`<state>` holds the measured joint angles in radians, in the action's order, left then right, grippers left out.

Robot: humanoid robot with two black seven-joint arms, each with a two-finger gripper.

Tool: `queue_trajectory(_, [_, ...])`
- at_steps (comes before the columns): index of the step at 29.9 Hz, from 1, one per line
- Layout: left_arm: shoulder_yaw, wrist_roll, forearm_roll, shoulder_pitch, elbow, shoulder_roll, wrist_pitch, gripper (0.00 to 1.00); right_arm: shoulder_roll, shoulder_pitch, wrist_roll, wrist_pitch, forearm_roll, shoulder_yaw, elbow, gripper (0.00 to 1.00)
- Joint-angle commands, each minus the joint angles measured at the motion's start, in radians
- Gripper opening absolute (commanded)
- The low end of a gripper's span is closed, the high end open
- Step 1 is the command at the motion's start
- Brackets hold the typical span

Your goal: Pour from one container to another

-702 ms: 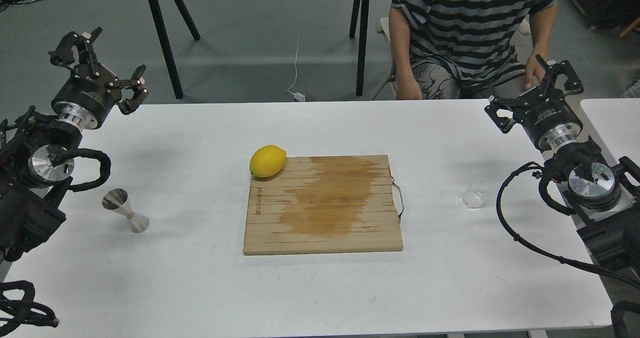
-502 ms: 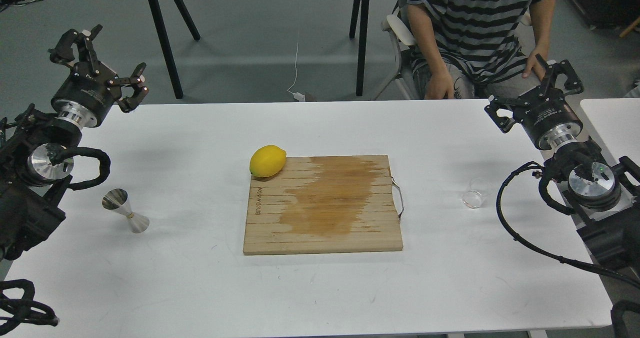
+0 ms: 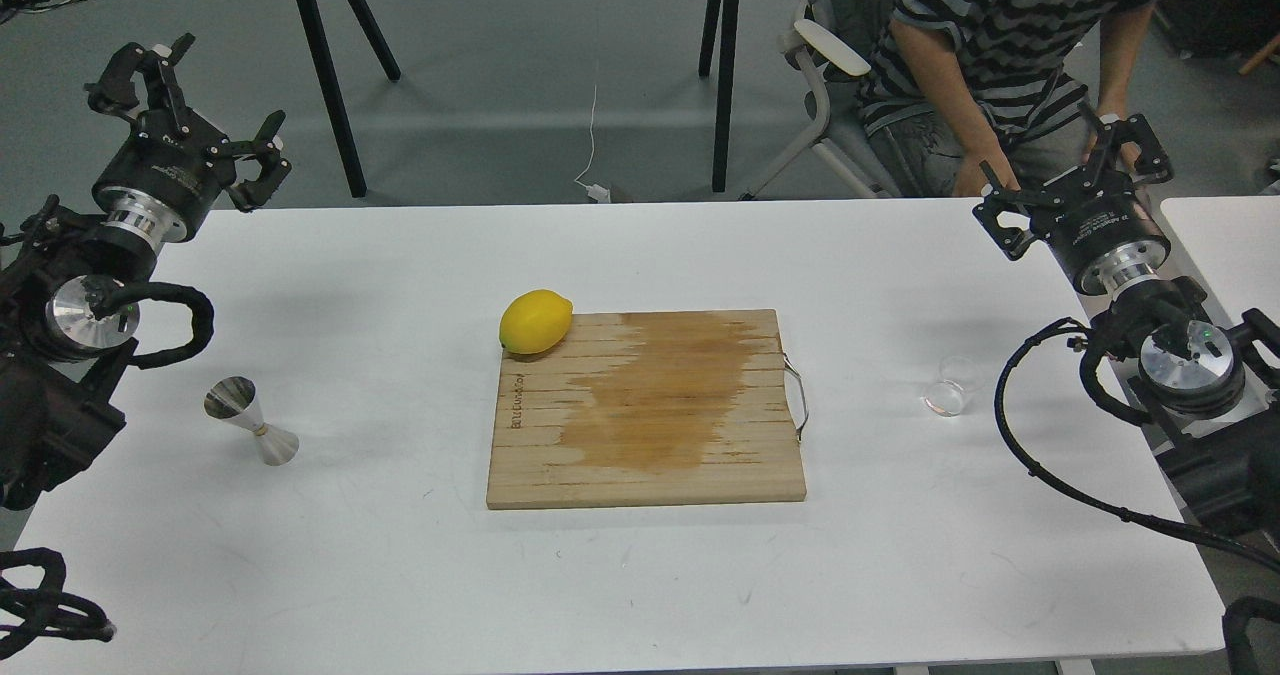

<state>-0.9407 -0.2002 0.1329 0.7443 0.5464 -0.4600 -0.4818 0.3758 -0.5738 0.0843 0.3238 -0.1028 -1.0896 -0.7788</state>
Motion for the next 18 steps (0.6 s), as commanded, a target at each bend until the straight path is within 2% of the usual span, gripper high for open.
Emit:
queue_trajectory(1, [0.003, -0.004, 0.005, 0.006, 0.007, -0.002, -0.004, 1.0, 0.002, 0.0, 0.0, 0.0, 0.0, 0.0, 0.001, 0.99])
queue_trajectory(7, [0.006, 0.005, 0.013, -0.002, 0.033, -0.025, -0.007, 1.0, 0.002, 0.0, 0.002, -0.002, 0.0, 0.004, 0.001, 0.99])
queue_trajectory(10, [0.011, 0.007, 0.034, -0.011, 0.098, -0.072, -0.007, 1.0, 0.002, 0.0, 0.003, -0.002, 0.0, 0.004, 0.001, 0.99])
queue_trajectory(14, [0.074, 0.005, 0.077, -0.052, 0.242, -0.167, -0.007, 1.0, 0.005, -0.001, 0.002, 0.0, 0.002, 0.005, -0.002, 0.99])
queue_trajectory(18, [0.137, 0.005, 0.129, -0.129, 0.438, -0.307, 0.015, 1.0, 0.009, 0.0, 0.002, -0.002, 0.002, 0.005, -0.004, 0.99])
